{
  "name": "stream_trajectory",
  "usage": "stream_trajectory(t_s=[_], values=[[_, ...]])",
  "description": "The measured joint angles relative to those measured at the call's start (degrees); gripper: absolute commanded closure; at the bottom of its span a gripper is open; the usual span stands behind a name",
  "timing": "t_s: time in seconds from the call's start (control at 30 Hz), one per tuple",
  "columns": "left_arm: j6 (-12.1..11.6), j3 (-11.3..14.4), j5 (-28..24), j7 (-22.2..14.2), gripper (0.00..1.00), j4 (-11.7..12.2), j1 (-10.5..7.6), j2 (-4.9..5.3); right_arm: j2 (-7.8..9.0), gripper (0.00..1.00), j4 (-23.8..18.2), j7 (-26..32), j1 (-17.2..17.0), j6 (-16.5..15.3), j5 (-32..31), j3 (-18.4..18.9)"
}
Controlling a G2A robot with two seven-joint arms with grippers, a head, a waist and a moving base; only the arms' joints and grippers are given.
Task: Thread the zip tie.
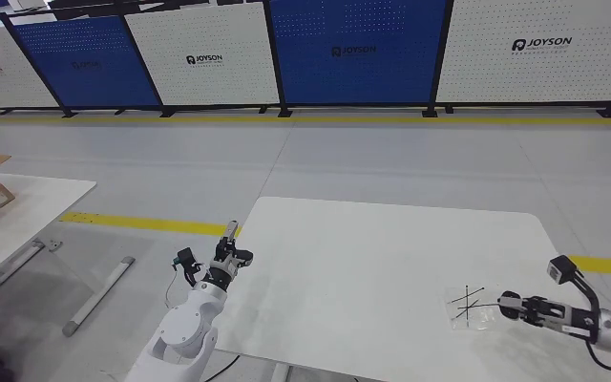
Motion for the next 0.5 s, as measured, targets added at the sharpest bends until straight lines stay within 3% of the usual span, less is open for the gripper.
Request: stream_trajectory(t_s=[0.1, 0.5], values=[[0.0, 0.0, 0.0, 0.0, 0.0, 0.0, 0.0, 0.0, 0.95, 1.0, -2.2, 0.0, -1.1, 0.0, 1.6, -1.2], [0.0, 0.0, 0.0, 0.0, 0.0, 0.0, 0.0, 0.0, 0.92, 1.0, -2.1, 0.0, -1.1, 0.0, 1.6, -1.2]])
